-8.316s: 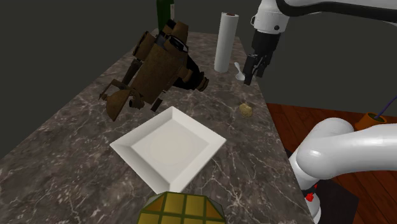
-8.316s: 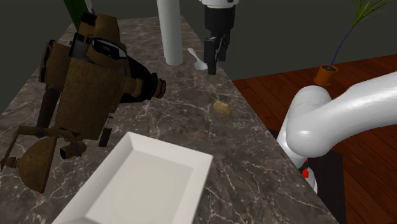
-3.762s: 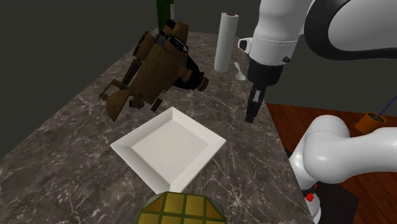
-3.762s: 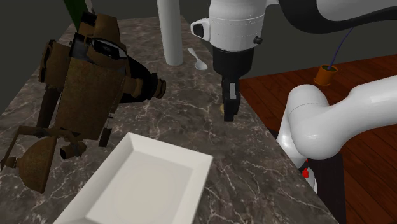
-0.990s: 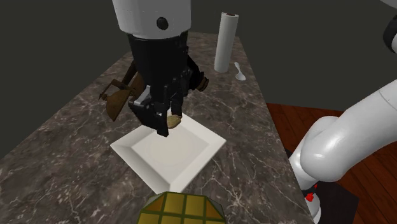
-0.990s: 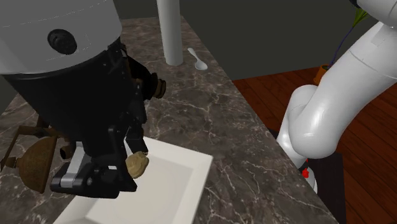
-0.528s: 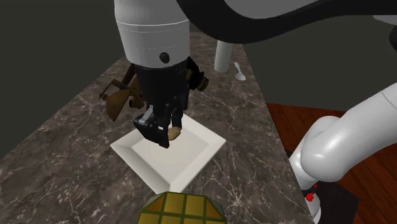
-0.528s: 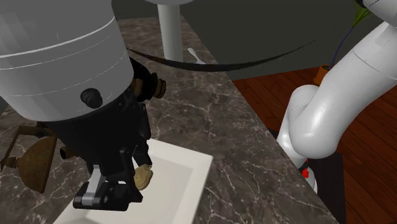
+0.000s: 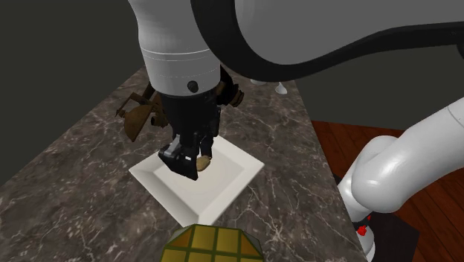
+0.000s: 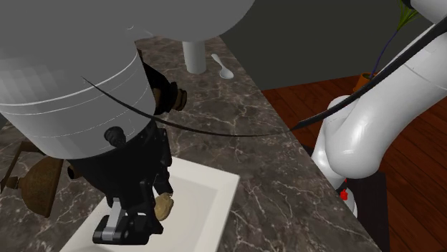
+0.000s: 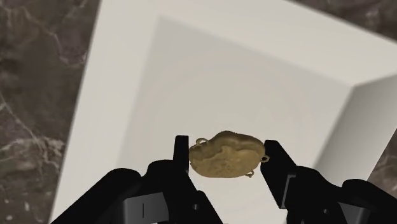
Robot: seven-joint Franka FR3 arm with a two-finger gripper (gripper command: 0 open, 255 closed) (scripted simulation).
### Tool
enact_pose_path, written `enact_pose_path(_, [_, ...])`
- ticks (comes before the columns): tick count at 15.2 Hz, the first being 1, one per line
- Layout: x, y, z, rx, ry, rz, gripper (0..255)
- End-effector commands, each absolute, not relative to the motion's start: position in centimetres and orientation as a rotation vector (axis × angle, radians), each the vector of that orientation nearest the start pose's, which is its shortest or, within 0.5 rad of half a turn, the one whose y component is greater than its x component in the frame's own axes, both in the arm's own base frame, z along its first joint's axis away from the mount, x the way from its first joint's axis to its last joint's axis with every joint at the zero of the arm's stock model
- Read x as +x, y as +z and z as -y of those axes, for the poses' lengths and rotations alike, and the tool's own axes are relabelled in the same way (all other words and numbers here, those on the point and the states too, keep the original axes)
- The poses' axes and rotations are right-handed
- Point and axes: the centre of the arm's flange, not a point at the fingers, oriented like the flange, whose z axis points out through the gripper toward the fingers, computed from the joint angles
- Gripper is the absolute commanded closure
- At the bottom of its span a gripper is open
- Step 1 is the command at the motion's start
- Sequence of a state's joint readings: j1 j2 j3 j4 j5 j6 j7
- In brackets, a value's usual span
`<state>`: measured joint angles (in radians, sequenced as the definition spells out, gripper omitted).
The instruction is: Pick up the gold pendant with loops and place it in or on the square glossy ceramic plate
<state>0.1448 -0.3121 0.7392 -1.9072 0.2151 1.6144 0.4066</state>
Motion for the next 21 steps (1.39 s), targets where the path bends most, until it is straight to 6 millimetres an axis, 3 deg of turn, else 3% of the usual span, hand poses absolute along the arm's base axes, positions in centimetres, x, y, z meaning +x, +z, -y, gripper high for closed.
enact_pose_path(1, [25.6, 58.2, -41.2, -3.096, 0.078, 0.678, 255])
enact_pose_path(3, [25.6, 58.2, -41.2, -3.096, 0.078, 0.678, 255])
enact_pose_path(4, [25.6, 58.2, -41.2, -3.096, 0.078, 0.678, 0])
enact_pose_path(9, [25.6, 58.2, -41.2, -3.096, 0.078, 0.678, 0])
enact_pose_path(13, [25.8, 63.2, -41.4, -3.096, 0.078, 0.678, 0])
enact_pose_path(21, [25.8, 63.2, -41.4, -3.096, 0.078, 0.678, 0])
